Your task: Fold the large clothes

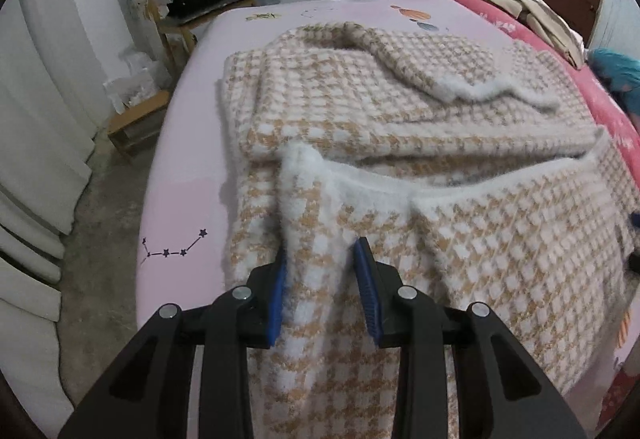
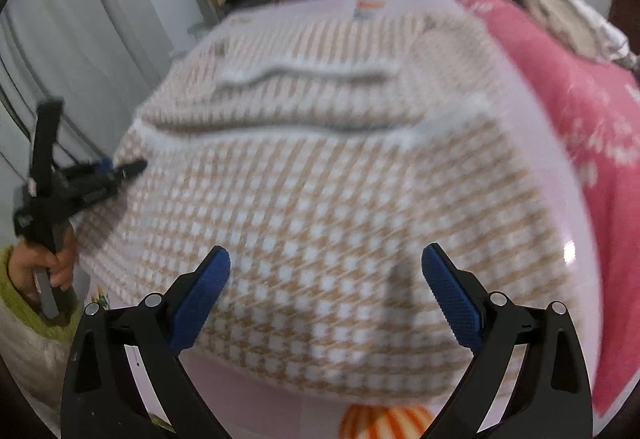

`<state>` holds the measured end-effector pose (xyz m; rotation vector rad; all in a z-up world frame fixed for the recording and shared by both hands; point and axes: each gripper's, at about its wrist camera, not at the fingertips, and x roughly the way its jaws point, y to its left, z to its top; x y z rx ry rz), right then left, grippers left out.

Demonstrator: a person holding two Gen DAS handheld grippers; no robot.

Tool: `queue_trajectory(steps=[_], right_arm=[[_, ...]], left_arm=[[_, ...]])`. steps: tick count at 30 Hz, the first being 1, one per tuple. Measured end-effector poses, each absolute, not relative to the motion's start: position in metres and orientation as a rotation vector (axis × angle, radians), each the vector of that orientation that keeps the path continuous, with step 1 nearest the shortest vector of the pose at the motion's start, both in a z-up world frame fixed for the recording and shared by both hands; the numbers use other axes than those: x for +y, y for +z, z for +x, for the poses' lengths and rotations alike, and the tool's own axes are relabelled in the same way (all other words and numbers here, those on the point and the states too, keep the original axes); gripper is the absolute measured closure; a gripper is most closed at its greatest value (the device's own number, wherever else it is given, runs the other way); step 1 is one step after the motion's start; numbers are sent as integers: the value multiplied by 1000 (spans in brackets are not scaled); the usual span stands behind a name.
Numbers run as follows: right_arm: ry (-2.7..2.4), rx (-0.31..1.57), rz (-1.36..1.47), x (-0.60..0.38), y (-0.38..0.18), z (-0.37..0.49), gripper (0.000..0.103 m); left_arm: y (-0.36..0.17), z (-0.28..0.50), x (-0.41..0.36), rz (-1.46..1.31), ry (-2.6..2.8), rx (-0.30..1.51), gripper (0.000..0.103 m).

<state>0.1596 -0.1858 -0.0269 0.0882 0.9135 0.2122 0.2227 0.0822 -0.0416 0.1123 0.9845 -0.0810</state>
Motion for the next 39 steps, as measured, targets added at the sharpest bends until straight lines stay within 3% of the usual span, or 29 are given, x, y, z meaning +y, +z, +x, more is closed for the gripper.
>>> queue_trajectory(steps=[8, 18, 28, 39], right_arm=[[80, 814, 63, -235, 3, 177, 16], [81, 927, 130, -265, -30, 234, 38], [135, 1008, 192, -275, -37, 214, 55], [152, 1025, 197, -284, -35, 208, 57]], left_arm=[[-41, 221, 74, 171, -39, 983, 72], [-40, 223, 70, 193, -24, 985, 72], [-41, 223, 69, 192, -23, 985, 72], [-41, 222, 69, 190, -22, 985, 72]])
